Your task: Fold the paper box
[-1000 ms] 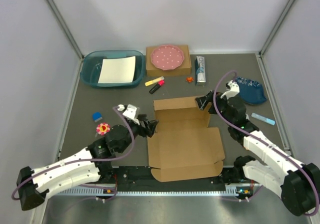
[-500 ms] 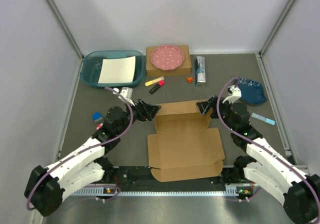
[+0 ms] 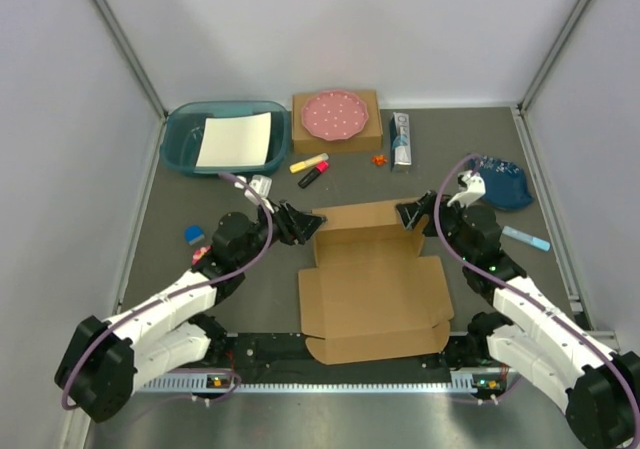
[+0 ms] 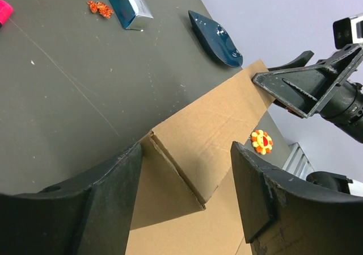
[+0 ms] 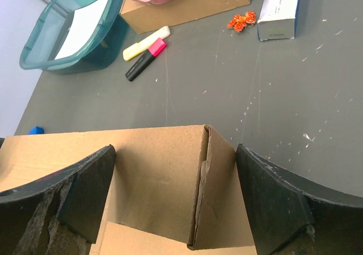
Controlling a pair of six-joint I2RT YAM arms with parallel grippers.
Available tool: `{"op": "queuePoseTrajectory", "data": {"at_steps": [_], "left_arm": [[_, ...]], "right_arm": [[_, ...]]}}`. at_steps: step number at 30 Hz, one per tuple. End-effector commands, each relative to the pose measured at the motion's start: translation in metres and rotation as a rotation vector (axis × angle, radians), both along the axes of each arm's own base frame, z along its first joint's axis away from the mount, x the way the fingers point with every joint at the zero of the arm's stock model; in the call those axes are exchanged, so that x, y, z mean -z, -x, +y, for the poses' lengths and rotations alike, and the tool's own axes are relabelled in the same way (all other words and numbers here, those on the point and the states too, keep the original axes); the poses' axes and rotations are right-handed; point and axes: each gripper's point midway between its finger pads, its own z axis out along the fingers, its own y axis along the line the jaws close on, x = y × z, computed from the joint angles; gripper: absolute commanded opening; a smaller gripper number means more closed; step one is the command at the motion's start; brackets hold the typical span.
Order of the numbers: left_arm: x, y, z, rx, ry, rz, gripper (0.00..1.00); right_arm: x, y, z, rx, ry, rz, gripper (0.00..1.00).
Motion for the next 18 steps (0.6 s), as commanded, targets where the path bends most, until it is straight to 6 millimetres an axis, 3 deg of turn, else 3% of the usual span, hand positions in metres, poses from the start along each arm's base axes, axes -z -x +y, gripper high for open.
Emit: {"op": "queuePoseTrajectory", "data": {"at_steps": [1, 6, 12, 18], "left_arm": [[0.025, 0.019, -0.013, 0.116, -0.029, 0.049, 0.67], [0.051, 0.022, -0.012, 0.125, -0.070, 0.096, 0.65], [0.075, 0.022, -0.010, 0.115, -0.118, 0.153, 0.53], [0.090, 0.015, -0.005, 0.079, -0.172, 0.180, 0.47]], "right_arm": [[0.050, 0.019, -0.006, -0.029, 0.097, 0.150, 0.85], [0.062, 0.024, -0.010, -0.018, 0.101, 0.172, 0.84], [0.068, 0.031, -0.011, -0.022, 0.098, 0.182, 0.81], [0.052, 0.034, -0.012, -0.020, 0.069, 0.145, 0.82]]}}
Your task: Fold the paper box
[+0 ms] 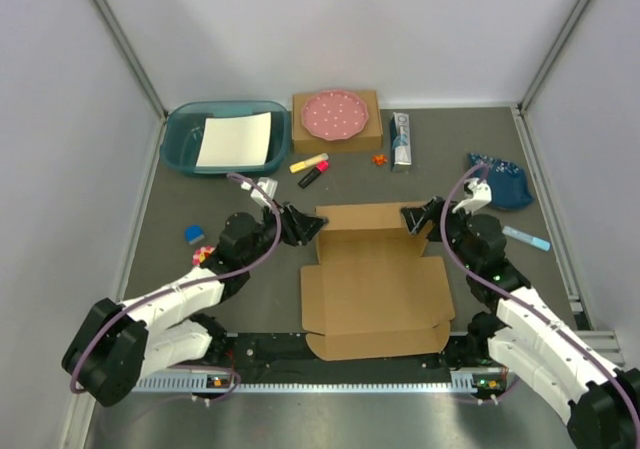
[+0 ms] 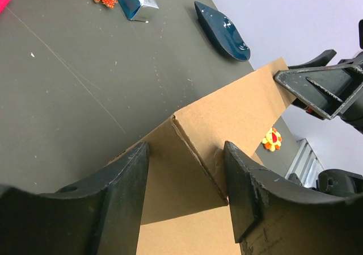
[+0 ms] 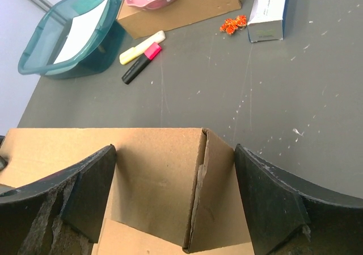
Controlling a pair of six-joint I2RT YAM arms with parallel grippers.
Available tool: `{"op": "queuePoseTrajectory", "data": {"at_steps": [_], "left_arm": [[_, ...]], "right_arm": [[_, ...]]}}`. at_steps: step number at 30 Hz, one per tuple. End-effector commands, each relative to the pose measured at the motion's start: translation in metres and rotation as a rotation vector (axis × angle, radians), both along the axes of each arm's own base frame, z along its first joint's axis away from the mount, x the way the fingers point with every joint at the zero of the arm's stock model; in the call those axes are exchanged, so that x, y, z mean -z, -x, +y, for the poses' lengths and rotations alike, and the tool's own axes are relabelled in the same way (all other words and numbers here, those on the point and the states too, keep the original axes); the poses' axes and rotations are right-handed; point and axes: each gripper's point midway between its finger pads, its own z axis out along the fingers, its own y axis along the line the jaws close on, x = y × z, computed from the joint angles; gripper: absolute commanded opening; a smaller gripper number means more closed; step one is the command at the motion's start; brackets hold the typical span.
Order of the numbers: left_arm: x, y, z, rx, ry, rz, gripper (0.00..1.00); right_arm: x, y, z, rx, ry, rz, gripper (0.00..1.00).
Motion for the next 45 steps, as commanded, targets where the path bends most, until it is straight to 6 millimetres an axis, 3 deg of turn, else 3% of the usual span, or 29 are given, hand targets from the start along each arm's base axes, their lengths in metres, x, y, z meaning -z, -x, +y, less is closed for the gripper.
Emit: {"op": "queuePoseTrajectory", "data": {"at_steps": [1, 4, 8, 12, 15, 17, 22, 32, 35, 39, 43, 45], "left_arm": [[0.062, 0.020, 0.001, 0.060, -0.151, 0.166, 0.46], [0.067, 0.014, 0.005, 0.034, -0.192, 0.167, 0.43], [0.074, 0.006, 0.007, 0.009, -0.232, 0.175, 0.41], [0.086, -0.001, 0.005, 0.006, -0.260, 0.204, 0.39], [0.096, 0.002, 0.001, 0.022, -0.257, 0.251, 0.35], [0.100, 0.003, 0.001, 0.028, -0.250, 0.265, 0.33], [0.118, 0.013, 0.007, 0.019, -0.249, 0.297, 0.32], [0.145, 0.024, 0.009, 0.034, -0.261, 0.353, 0.32], [0.154, 0.028, 0.011, 0.037, -0.261, 0.372, 0.31], [0.152, 0.027, 0.009, 0.043, -0.251, 0.369, 0.31], [0.135, 0.019, 0.006, 0.035, -0.246, 0.341, 0.32], [0.125, 0.014, 0.003, 0.035, -0.249, 0.320, 0.32]], "right_arm": [[0.046, 0.027, -0.002, -0.053, 0.071, 0.163, 0.81], [0.048, 0.030, -0.004, -0.055, 0.083, 0.174, 0.76], [0.071, 0.040, -0.006, -0.059, 0.082, 0.222, 0.73], [0.071, 0.044, -0.009, -0.040, 0.062, 0.211, 0.70], [0.084, 0.049, -0.014, -0.010, 0.061, 0.283, 0.57], [0.097, 0.056, -0.014, 0.013, 0.039, 0.368, 0.54], [0.130, 0.081, -0.016, 0.052, -0.017, 0.537, 0.55], [0.159, 0.106, -0.020, 0.104, -0.048, 0.674, 0.56], [0.159, 0.109, -0.019, 0.105, -0.064, 0.672, 0.58], [0.148, 0.105, -0.017, 0.092, -0.084, 0.634, 0.64], [0.103, 0.086, -0.010, 0.065, -0.126, 0.484, 0.70], [0.089, 0.080, -0.011, 0.060, -0.122, 0.430, 0.61]]}}
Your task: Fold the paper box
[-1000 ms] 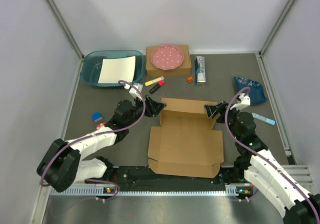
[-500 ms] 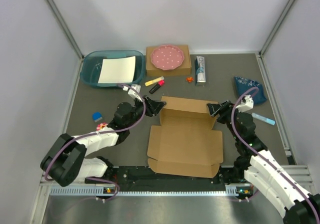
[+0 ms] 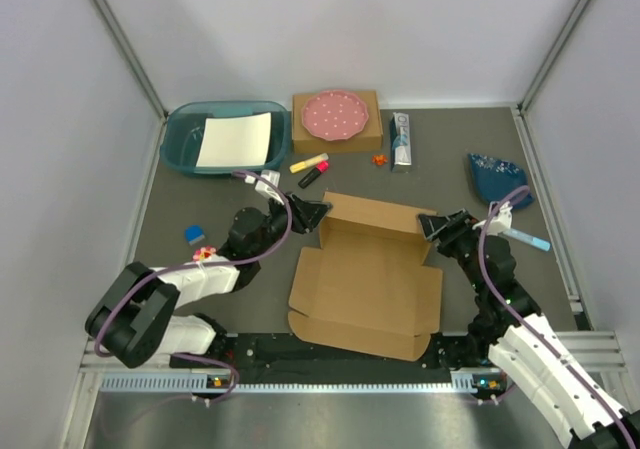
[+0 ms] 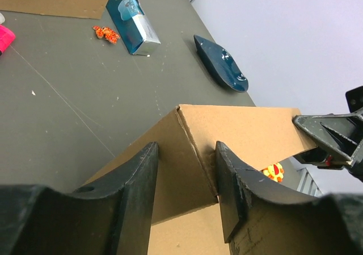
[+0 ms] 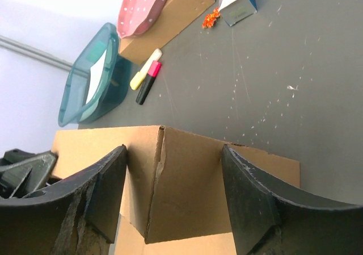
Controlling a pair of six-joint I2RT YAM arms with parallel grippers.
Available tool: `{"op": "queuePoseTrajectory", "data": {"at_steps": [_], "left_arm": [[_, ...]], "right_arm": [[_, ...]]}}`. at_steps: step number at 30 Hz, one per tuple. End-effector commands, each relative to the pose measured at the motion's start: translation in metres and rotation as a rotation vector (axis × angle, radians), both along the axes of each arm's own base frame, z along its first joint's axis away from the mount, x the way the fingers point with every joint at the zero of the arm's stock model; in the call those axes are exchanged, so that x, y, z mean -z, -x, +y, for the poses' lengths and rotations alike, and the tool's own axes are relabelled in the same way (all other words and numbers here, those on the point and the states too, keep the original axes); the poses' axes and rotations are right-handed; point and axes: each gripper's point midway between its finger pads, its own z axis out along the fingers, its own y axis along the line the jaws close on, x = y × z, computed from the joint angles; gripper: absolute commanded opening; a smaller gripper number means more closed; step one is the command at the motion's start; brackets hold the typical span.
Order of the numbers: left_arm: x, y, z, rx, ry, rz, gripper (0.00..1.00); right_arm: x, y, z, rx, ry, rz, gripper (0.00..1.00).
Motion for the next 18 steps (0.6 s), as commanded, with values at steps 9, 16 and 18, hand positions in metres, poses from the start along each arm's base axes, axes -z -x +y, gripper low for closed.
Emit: {"op": "queuePoseTrajectory", "data": {"at_steps": [9, 16, 18], "left_arm": [[0.126, 0.052, 0.017, 0.101, -0.332, 0.376, 0.31], [0.127, 0.055, 0.020, 0.098, -0.331, 0.373, 0.33], [0.115, 0.048, 0.017, 0.090, -0.326, 0.353, 0.34]], "right_arm": [[0.108, 0.064, 0.015, -0.212, 0.136, 0.396, 0.29], [0.106, 0.065, 0.016, -0.211, 0.122, 0.391, 0.54], [0.091, 0.059, 0.015, -0.199, 0.130, 0.367, 0.70]]}}
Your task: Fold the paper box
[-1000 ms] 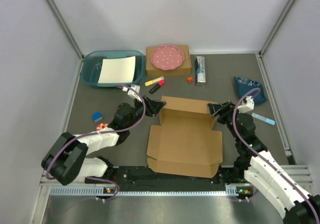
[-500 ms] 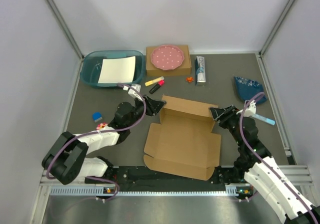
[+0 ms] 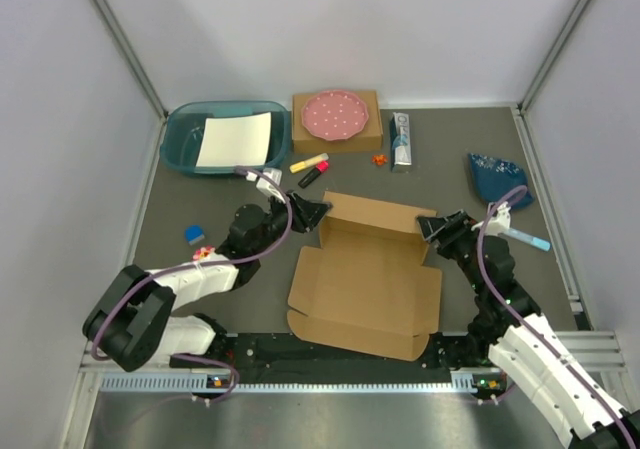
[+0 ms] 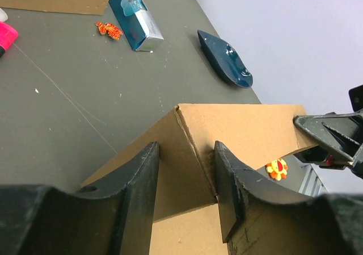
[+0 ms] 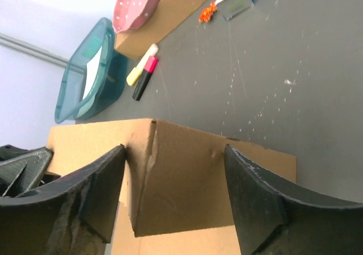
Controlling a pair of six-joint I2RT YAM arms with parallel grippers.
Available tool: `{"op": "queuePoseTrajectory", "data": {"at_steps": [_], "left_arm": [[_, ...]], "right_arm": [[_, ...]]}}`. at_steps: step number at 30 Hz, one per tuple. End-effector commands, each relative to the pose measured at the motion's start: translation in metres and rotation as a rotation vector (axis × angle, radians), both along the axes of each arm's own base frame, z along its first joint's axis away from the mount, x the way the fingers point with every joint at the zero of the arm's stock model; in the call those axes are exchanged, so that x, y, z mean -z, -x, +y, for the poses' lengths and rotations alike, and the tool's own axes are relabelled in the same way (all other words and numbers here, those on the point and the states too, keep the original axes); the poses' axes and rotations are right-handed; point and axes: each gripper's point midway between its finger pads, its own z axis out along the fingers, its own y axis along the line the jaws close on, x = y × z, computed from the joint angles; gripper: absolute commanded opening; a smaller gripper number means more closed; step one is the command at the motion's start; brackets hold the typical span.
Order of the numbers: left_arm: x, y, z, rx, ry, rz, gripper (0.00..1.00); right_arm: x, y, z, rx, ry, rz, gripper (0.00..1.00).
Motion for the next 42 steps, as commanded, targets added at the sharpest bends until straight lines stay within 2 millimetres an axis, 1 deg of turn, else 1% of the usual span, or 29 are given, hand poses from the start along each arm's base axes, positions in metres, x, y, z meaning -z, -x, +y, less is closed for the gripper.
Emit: {"op": "queuePoseTrajectory", "data": {"at_steps": [1, 2, 6, 7, 8, 9, 11, 12, 13, 14, 18, 20, 21, 22, 23, 24, 26, 28, 30, 33, 34, 35, 36, 37, 38, 39, 40, 41, 42], "left_arm": [[0.111, 0.049, 0.019, 0.080, -0.301, 0.340, 0.38], [0.105, 0.046, 0.018, 0.076, -0.297, 0.330, 0.40], [0.071, 0.032, 0.017, 0.048, -0.279, 0.280, 0.51], [0.058, 0.030, 0.018, 0.041, -0.272, 0.248, 0.53], [0.057, 0.028, 0.023, 0.016, -0.287, 0.254, 0.56], [0.043, 0.022, 0.023, 0.003, -0.279, 0.228, 0.58], [0.026, 0.015, 0.028, -0.026, -0.292, 0.180, 0.61], [0.024, 0.012, 0.034, -0.061, -0.311, 0.184, 0.62], [0.011, 0.007, 0.036, -0.081, -0.298, 0.160, 0.63], [0.007, 0.005, 0.038, -0.095, -0.296, 0.152, 0.65], [-0.017, -0.003, 0.043, -0.166, -0.241, 0.117, 0.69], [-0.035, -0.010, 0.048, -0.213, -0.221, 0.092, 0.71], [-0.041, -0.013, 0.049, -0.224, -0.219, 0.085, 0.75], [-0.042, -0.014, 0.049, -0.230, -0.229, 0.088, 0.81], [-0.058, -0.018, 0.047, -0.230, -0.214, 0.064, 0.82], [-0.061, -0.020, 0.045, -0.228, -0.216, 0.062, 0.82], [-0.067, -0.022, 0.041, -0.210, -0.225, 0.063, 0.84], [-0.081, -0.024, 0.038, -0.203, -0.214, 0.044, 0.90], [-0.095, -0.023, 0.037, -0.196, -0.197, 0.023, 0.90], [-0.115, -0.019, 0.049, -0.245, -0.188, -0.006, 0.91], [-0.134, -0.014, 0.058, -0.271, -0.158, -0.047, 0.90], [-0.133, -0.010, 0.067, -0.298, -0.172, -0.038, 0.91], [-0.128, -0.009, 0.082, -0.366, -0.193, -0.019, 0.90], [-0.126, -0.001, 0.094, -0.402, -0.192, -0.014, 0.90], [-0.118, 0.002, 0.104, -0.440, -0.213, 0.011, 0.90], [-0.100, 0.007, 0.119, -0.495, -0.261, 0.061, 0.90], [-0.098, 0.015, 0.130, -0.529, -0.245, 0.080, 0.89], [-0.080, 0.022, 0.139, -0.556, -0.263, 0.123, 0.88], [-0.083, 0.034, 0.149, -0.581, -0.225, 0.124, 0.87]], "right_arm": [[0.084, 0.054, 0.014, -0.186, 0.123, 0.356, 0.74], [0.080, 0.053, 0.014, -0.188, 0.129, 0.352, 0.80], [0.038, 0.041, 0.013, -0.178, 0.167, 0.277, 0.87], [0.033, 0.040, 0.008, -0.162, 0.185, 0.277, 0.88], [0.026, 0.038, 0.006, -0.155, 0.198, 0.264, 0.90], [0.006, 0.034, 0.006, -0.153, 0.215, 0.223, 0.91], [-0.002, 0.032, -0.004, -0.119, 0.263, 0.230, 0.93], [-0.021, 0.029, -0.007, -0.104, 0.275, 0.201, 0.93], [-0.029, 0.027, -0.012, -0.080, 0.292, 0.184, 0.94], [-0.033, 0.028, -0.016, -0.076, 0.316, 0.180, 0.95], [-0.078, 0.024, -0.027, -0.047, 0.382, 0.092, 0.96], [-0.091, 0.023, -0.030, -0.061, 0.446, 0.069, 0.96], [-0.108, 0.022, -0.029, -0.066, 0.453, 0.039, 0.96], [-0.111, 0.019, -0.028, -0.076, 0.474, 0.044, 0.95], [-0.114, 0.017, -0.028, -0.091, 0.507, 0.037, 0.95], [-0.126, 0.016, -0.027, -0.098, 0.515, 0.017, 0.95], [-0.128, 0.012, -0.023, -0.119, 0.535, 0.021, 0.95], [-0.134, 0.010, -0.018, -0.148, 0.556, 0.007, 0.95], [-0.138, 0.007, -0.009, -0.186, 0.597, -0.007, 0.95], [-0.135, 0.002, 0.011, -0.273, 0.719, -0.030, 0.94], [-0.135, -0.002, 0.007, -0.233, 0.787, -0.024, 0.92], [-0.136, -0.003, 0.010, -0.240, 0.868, -0.043, 0.92], [-0.139, 0.007, 0.039, -0.315, 0.933, -0.099, 0.92], [-0.145, 0.005, 0.033, -0.235, 1.023, -0.115, 0.91], [-0.151, 0.007, 0.044, -0.246, 1.091, -0.168, 0.91], [-0.150, 0.016, 0.067, -0.300, 1.173, -0.218, 0.91], [-0.153, 0.016, 0.067, -0.263, 1.240, -0.227, 0.91], [-0.153, 0.018, 0.072, -0.271, 1.319, -0.253, 0.91], [-0.148, 0.026, 0.086, -0.302, 1.377, -0.286, 0.90]]}}
